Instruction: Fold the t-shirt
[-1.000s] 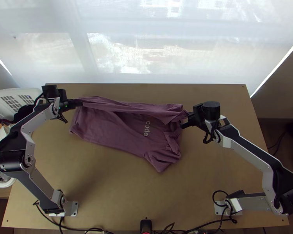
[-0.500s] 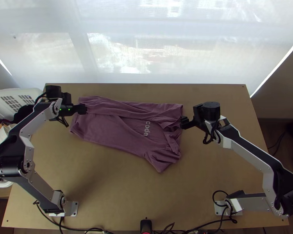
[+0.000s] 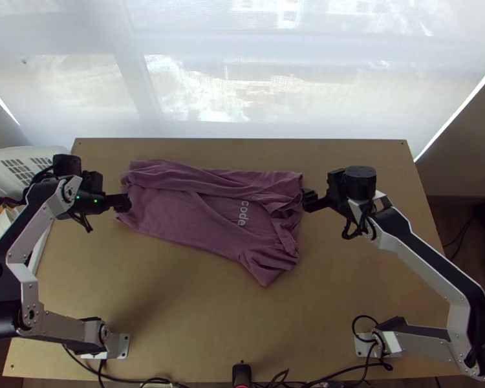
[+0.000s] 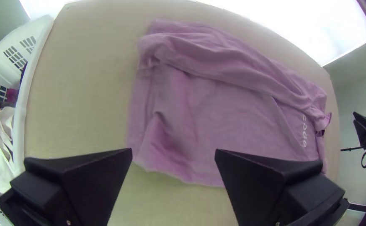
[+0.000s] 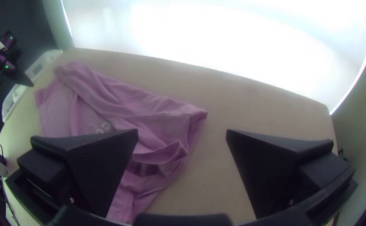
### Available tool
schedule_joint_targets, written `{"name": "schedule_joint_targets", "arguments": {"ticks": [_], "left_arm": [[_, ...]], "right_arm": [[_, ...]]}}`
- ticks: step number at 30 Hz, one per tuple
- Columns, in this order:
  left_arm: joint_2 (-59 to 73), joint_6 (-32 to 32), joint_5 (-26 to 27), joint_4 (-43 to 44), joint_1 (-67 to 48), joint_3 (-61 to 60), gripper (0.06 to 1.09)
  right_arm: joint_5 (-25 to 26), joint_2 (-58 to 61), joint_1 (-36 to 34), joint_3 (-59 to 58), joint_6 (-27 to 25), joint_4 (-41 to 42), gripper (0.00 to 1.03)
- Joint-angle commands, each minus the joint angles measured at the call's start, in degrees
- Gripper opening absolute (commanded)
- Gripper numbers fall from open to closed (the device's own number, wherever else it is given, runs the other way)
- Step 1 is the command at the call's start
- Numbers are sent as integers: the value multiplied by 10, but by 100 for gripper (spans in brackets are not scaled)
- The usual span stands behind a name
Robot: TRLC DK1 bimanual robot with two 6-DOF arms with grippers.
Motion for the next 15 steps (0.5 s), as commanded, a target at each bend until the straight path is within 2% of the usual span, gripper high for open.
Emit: {"name": "schedule_joint_targets", "arguments": {"ticks": [1,6,10,12,15], "left_arm": [[-52,16,0,-30,8,-68,102],[-59,16,-9,-26,6,-90,102],[-64,16,-35,10,11,-112,101],[-63,16,-40,23,16,-119,97],[-59,11,-46,29,21,-123,97]], "right_arm": [[1,-36,-2,0,7,-24,97],[1,-58,-5,1,6,-42,97],[0,-78,-2,2,7,-61,97],[0,-86,2,1,7,-68,97],[0,-94,5,-1,6,-74,97]]}}
